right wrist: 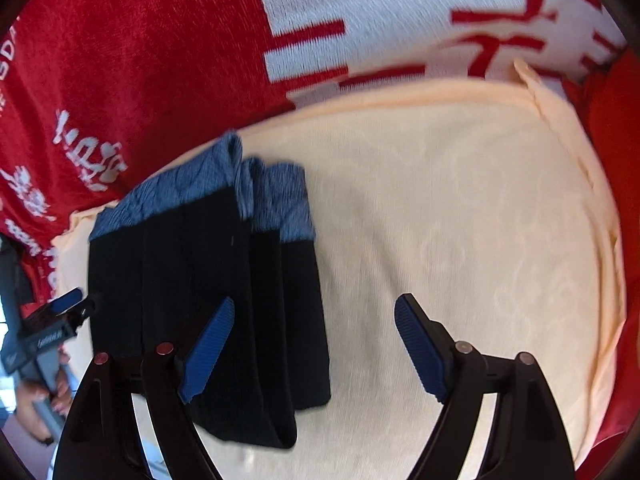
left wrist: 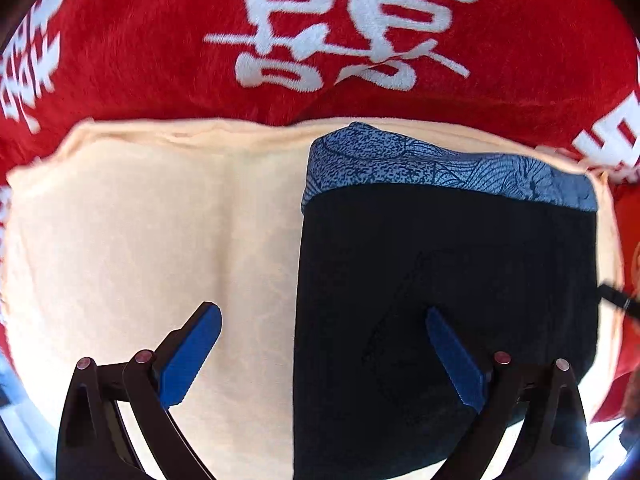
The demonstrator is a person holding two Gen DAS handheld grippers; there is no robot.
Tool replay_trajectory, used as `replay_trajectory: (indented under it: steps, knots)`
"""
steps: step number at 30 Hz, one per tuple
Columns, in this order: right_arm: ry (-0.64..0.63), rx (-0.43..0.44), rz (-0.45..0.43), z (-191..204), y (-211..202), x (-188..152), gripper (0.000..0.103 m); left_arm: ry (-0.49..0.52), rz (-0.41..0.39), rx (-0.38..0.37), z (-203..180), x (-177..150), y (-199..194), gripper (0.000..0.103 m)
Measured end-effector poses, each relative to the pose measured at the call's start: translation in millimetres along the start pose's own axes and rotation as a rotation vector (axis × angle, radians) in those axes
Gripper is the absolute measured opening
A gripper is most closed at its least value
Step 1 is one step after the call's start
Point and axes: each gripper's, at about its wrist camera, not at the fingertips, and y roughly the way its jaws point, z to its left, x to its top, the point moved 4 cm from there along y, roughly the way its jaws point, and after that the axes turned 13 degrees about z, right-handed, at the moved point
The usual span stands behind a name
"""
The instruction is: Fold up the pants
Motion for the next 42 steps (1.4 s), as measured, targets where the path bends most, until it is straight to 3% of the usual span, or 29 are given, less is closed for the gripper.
replay_trajectory:
  steps: [5,9,14,17,24,28,30,35,37,42]
  knots:
    - [0.002,0.124,0.041,-6.8,7.5,-16.4,0.085,-0.026,-0.003,-0.158,9.8,1.8,-1.5,0.102]
    - [-0.035,0.261,0.055,-6.9,10.8,-11.7,0.085,0.07,0.03,-0.307,11.9,6.5,3.5,0.102]
    - [-0.075,0.366,0.098,-10.5,28.0,5.9,0.085,0.166,0.065,-0.382,16.2,10.0,17.5,0.102]
    - [-0.088,0.437,0.146,-15.7,40.3,9.7,0.085,0.169,0.095,-0.438,17.4,17.1,32.6,0.102]
    - [-0.158,0.561,0.154,-18.1,42.5,12.5,0.085,0.181,0.086,-0.475,-2.3,26.0,43.5,0.102]
    - [-0.161,0.567,0.159,-6.5,51.4,27.3,0.085,0.18,0.088,-0.456,-13.2,26.1,48.5,0.102]
    - [-0.11,0.572,0.16,-5.5,53.0,30.7,0.077,0.153,0.076,-0.455,-10.3,25.3,46.5,0.102]
    - [-0.072,0.549,0.148,-7.3,42.2,23.0,0.046,0.156,-0.009,-0.416,-17.0,12.7,22.9,0.075]
    - [-0.083,0.552,0.137,-3.7,33.4,20.8,0.042,0.146,-0.021,-0.399,-17.3,7.9,12.7,0.067]
    - [-0.095,0.614,0.128,0.8,8.5,5.6,0.041,0.123,-0.048,-0.39,-15.1,-16.8,-17.8,0.067]
